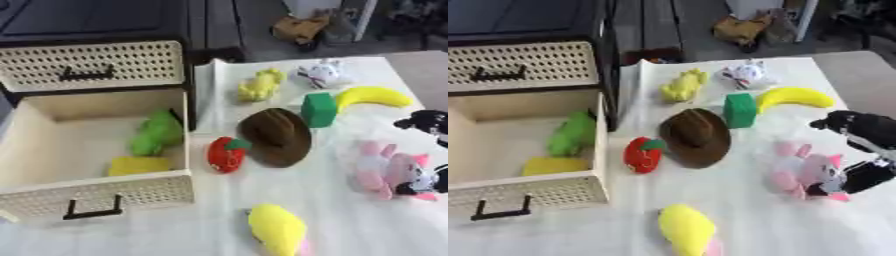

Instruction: Pick up objects from table and place into drawer.

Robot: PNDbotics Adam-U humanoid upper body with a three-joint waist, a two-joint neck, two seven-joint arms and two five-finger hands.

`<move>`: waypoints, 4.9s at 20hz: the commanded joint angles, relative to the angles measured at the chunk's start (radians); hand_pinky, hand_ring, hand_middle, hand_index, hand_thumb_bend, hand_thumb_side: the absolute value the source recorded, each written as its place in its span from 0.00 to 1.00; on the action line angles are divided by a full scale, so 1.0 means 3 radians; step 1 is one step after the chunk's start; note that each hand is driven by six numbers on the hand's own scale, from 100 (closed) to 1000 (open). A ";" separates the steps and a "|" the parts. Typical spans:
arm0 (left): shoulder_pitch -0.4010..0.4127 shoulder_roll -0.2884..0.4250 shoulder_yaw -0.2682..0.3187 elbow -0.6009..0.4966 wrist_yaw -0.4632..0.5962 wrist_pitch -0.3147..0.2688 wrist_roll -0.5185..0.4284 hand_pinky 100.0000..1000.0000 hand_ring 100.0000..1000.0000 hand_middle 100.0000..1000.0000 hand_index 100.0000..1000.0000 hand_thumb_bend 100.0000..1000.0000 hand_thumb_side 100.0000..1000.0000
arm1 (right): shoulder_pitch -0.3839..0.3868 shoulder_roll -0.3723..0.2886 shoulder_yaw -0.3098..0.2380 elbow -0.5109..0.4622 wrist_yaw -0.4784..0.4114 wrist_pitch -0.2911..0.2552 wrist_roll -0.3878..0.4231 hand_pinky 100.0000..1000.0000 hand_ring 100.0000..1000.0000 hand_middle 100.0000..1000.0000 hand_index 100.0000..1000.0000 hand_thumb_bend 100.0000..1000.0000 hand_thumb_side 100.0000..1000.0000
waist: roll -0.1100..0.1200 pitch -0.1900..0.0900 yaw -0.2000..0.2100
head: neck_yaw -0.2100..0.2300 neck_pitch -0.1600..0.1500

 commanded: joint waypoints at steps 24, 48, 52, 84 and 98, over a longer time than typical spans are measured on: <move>0.0019 0.0005 0.0087 -0.0043 0.0000 0.0016 0.0004 0.51 0.70 0.61 0.88 0.00 1.00 | -0.0101 0.0004 0.0105 0.0210 0.0112 -0.0087 -0.0132 0.61 0.72 0.58 0.71 0.58 0.50 | -0.0018 -0.0011 0.0066 | -0.0008 -0.0023; 0.0070 0.0015 0.0115 -0.0043 0.0004 0.0029 -0.0012 0.51 0.70 0.61 0.88 0.00 1.00 | 0.0010 -0.0014 -0.0056 -0.0198 -0.0276 0.0090 -0.0182 0.58 0.61 0.47 0.61 0.44 0.48 | -0.0044 -0.0053 -0.0016 | 0.0044 -0.0065; 0.0072 0.0014 0.0117 -0.0043 0.0005 0.0029 -0.0013 0.51 0.70 0.61 0.88 0.00 1.00 | 0.0017 -0.0011 -0.0064 -0.0245 -0.0312 0.0127 -0.0201 0.57 0.58 0.43 0.57 0.50 0.51 | -0.0043 -0.0055 -0.0015 | 0.0045 -0.0068; 0.0010 0.0038 0.0063 -0.0043 0.0092 0.0026 -0.0100 0.52 0.70 0.61 0.88 0.00 1.00 | -0.1649 -0.0073 0.0298 -0.1232 -0.1412 0.0475 0.0001 0.53 0.53 0.37 0.52 0.60 0.67 | -0.0148 -0.0135 0.0230 | -0.0079 -0.0011; -0.0074 0.0019 0.0038 -0.0043 0.0144 0.0027 -0.0150 0.52 0.70 0.60 0.88 0.00 1.00 | -0.2592 0.0572 0.0676 -0.0526 -0.1314 0.0605 0.0373 0.53 0.52 0.35 0.50 0.66 0.64 | -0.0211 -0.0116 0.0450 | -0.0225 -0.0054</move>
